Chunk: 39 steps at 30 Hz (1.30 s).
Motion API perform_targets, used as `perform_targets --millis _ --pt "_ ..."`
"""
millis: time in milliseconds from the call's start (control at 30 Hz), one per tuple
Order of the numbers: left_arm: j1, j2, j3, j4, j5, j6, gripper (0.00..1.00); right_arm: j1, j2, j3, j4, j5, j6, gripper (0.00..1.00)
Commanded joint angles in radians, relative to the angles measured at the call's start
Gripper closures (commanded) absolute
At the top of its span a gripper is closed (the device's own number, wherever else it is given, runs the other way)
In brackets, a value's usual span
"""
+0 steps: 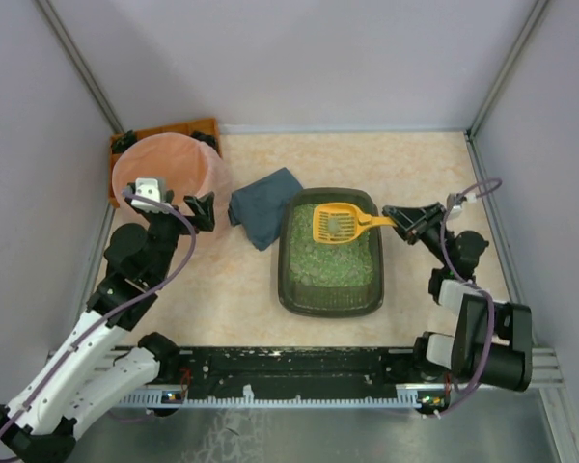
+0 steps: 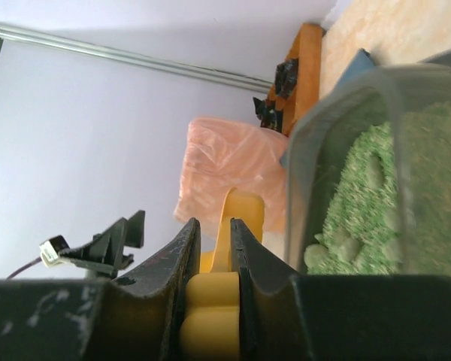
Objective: Clean the litter box
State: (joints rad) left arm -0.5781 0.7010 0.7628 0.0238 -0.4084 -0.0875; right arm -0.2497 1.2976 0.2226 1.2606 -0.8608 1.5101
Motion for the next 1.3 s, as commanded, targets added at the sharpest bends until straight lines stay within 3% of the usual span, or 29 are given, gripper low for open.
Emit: perform_targets --millis 0,100,333,833,1000,1267 --pt "0.000 -0.079 0.036 -0.159 0.003 -0.050 0.02 0.089 -0.174 0.186 -0.387 0.119 -0.154 1.00" --pt "0.000 -0.134 0.038 -0.235 -0.003 -0.073 0.02 0.152 -0.215 0.309 -0.590 0.200 -0.209 1.00" --pt "-0.001 -0.249 0.021 -0.368 0.010 -0.097 0.00 0.357 -0.097 0.564 -0.633 0.339 -0.167 1.00" --pt "0.000 -0.378 -0.026 -0.509 -0.020 -0.136 0.00 0.763 0.443 1.286 -0.827 0.552 -0.305 1.00" --pt "0.000 -0.379 -0.028 -0.510 -0.036 -0.134 0.00 0.848 0.631 1.590 -0.942 0.577 -0.435 1.00" --pt "0.000 -0.393 -0.029 -0.513 -0.055 -0.139 0.00 0.940 0.828 1.981 -1.153 0.530 -0.788 1.00"
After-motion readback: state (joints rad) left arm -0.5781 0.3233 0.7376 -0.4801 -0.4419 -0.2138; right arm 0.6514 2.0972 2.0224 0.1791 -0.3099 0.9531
